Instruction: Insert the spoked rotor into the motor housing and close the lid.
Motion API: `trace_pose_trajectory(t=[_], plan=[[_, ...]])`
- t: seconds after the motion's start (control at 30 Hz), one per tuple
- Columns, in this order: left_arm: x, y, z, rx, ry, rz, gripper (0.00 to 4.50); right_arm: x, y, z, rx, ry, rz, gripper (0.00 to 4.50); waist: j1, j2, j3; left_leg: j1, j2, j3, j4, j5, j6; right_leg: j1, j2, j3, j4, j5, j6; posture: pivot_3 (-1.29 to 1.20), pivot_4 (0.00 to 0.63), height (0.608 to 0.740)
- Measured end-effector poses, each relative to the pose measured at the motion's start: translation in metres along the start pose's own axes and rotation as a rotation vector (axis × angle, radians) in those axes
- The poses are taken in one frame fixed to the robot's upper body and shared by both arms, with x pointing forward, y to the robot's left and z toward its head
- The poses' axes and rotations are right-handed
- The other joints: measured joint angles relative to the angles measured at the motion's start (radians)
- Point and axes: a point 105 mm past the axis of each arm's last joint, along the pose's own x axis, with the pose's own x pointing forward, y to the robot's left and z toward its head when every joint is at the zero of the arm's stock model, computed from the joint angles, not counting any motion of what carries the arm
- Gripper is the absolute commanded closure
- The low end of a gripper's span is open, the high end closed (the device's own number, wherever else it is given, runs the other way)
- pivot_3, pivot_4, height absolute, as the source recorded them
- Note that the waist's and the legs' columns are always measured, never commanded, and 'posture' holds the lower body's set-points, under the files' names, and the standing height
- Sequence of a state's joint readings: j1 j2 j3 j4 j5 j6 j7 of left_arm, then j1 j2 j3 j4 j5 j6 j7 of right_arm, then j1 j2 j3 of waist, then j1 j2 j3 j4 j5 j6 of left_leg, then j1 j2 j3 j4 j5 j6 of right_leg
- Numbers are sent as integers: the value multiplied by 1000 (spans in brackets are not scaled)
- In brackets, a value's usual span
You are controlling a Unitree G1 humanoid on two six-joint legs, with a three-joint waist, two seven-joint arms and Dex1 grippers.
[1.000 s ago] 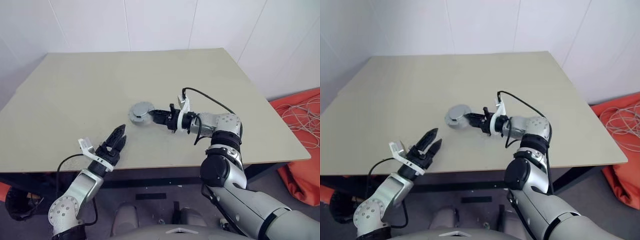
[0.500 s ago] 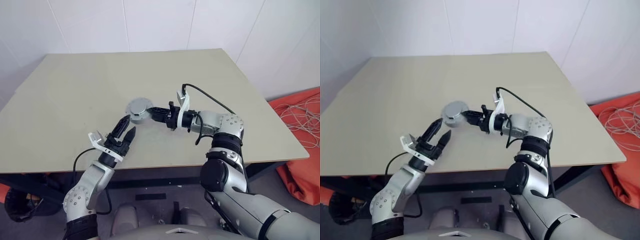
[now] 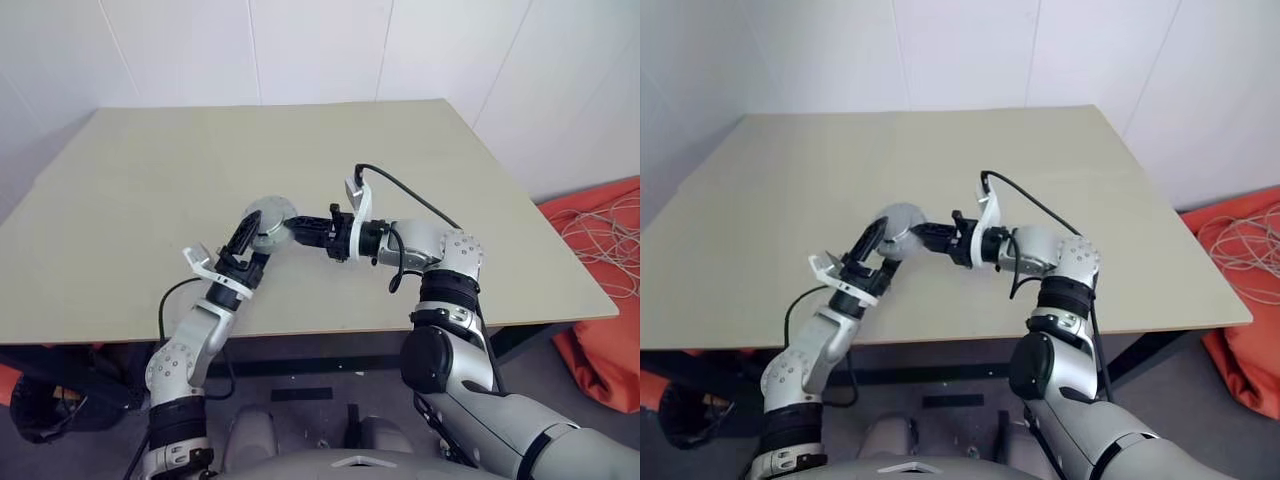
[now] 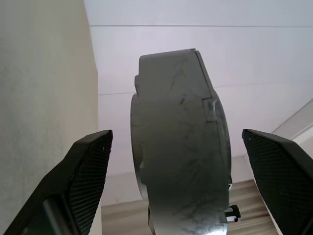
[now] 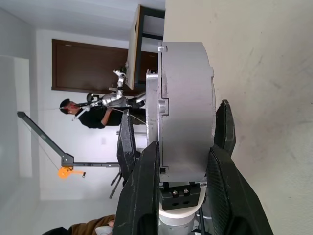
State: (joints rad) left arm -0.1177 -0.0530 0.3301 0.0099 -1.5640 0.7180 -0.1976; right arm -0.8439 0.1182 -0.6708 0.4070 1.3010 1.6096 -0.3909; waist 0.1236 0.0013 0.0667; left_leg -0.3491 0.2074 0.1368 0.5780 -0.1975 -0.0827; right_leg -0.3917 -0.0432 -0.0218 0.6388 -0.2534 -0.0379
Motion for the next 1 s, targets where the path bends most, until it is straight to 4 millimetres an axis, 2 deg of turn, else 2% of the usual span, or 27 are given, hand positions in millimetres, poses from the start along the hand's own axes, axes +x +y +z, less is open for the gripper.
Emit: trace_pose_trajectory(t=[0.07, 0.23, 0.6, 0.93, 1.0], plan=[[-1, 4, 0, -4, 2, 10, 621, 0, 1, 0, -10, -4, -5, 3431, 0, 0, 0, 0, 0, 0, 0, 0, 0, 0, 0, 0, 0, 0, 0, 0, 0, 740], [-3, 3, 1, -9, 9, 2, 2279, 1, -4, -4, 15, -11, -24, 3431, 1, 0, 0, 0, 0, 0, 0, 0, 0, 0, 0, 0, 0, 0, 0, 0, 0, 740], [-9, 3, 5, -33, -19, -7, 2340, 9, -5, -13, 79, -33, -4, 3431, 0, 0, 0, 0, 0, -1, 2, 0, 0, 1, -1, 0, 0, 0, 3, 0, 0, 740], [-12, 8, 3, -17, -17, 28, 2391, 10, -1, -5, 115, -98, 16, 16, 0, -1, -1, 0, -1, -1, 3, 0, 0, 2, -1, 0, 0, -1, 8, 0, 0, 740], [-12, 9, 3, -11, -20, 35, 2391, 9, 0, -3, 116, -110, 15, 0, 0, -1, -1, 0, -1, -1, 3, 0, 0, 2, -1, 0, 0, -1, 8, 0, 0, 740]])
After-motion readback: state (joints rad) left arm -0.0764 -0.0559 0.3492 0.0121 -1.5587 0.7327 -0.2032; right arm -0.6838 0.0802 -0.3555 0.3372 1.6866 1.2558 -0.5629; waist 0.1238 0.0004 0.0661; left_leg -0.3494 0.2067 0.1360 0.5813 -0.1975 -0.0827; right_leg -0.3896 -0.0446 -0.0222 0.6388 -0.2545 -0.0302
